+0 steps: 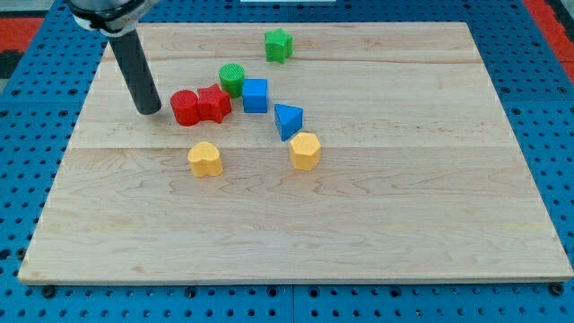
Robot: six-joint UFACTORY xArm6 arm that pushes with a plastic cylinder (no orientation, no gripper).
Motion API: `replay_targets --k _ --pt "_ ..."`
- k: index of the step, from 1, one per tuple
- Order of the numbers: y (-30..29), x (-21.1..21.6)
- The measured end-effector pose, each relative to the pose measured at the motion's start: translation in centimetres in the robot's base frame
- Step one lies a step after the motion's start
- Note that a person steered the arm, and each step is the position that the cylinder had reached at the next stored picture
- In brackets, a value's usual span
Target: Push the red circle above the heart
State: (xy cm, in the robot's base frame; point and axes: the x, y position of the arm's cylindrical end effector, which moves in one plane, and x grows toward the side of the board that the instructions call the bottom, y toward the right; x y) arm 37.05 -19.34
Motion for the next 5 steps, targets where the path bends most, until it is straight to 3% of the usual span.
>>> replay_targets --k 3,5 --pt "4.4 -1.9" --pt "5.5 3.2"
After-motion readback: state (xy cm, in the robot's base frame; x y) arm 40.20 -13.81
